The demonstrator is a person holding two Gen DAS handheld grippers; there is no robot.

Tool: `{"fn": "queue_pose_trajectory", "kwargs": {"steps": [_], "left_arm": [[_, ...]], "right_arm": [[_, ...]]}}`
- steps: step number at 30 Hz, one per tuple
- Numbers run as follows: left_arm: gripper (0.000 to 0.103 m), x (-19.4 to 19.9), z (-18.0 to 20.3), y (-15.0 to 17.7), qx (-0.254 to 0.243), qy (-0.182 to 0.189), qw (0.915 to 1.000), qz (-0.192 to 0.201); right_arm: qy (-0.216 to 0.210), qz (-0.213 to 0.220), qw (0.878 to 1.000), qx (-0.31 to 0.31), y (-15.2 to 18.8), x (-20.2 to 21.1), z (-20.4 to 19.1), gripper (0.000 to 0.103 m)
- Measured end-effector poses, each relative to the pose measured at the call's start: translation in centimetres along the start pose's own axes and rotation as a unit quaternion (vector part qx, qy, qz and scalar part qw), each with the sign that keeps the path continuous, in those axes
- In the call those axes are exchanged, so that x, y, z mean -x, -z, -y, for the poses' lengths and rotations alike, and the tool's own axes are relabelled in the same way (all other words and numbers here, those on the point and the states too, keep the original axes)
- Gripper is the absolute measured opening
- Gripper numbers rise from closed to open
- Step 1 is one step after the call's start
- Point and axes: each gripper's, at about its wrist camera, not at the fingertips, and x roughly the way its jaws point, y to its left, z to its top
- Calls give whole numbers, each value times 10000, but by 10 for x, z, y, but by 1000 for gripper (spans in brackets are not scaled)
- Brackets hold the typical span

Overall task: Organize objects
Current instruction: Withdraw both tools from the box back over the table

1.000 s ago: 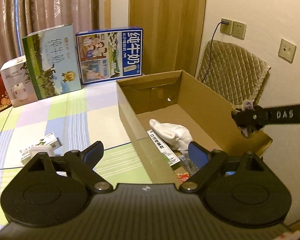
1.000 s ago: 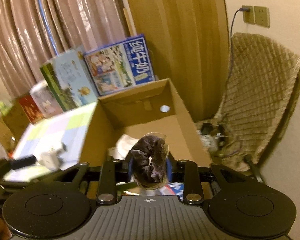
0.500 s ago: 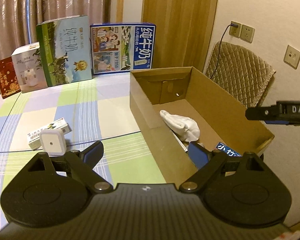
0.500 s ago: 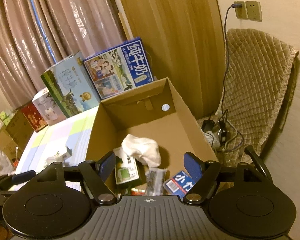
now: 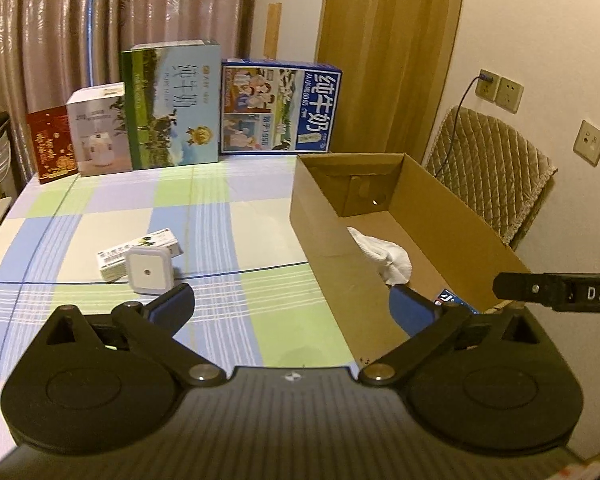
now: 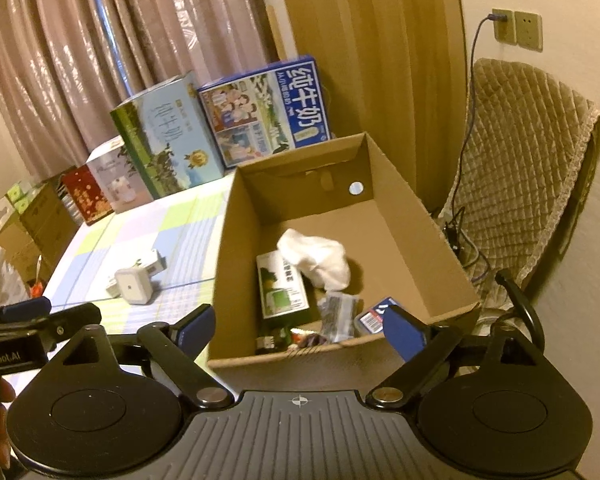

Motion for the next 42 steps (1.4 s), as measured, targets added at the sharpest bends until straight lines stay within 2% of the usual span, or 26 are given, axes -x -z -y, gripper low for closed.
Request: {"fn": "queue_pose_trajectory", "kwargs": {"steps": [10, 25, 34, 42], "left_arm": [[102, 29, -27, 5, 128, -260, 9995, 81], [102, 58, -90, 18, 283, -895, 9955, 147], [102, 60, -129, 26, 382, -1217, 9918, 119], [102, 42, -167, 30, 411, -1355, 9899, 59]], "right_arm": [[-104, 42, 9994, 342, 3, 12, -39, 101], [-554, 143, 9957, 731, 5, 7, -98, 101], [-808, 198, 9925, 898, 7, -8, -132, 101], [-975, 163, 9881, 1181, 10, -42, -169, 101]]}}
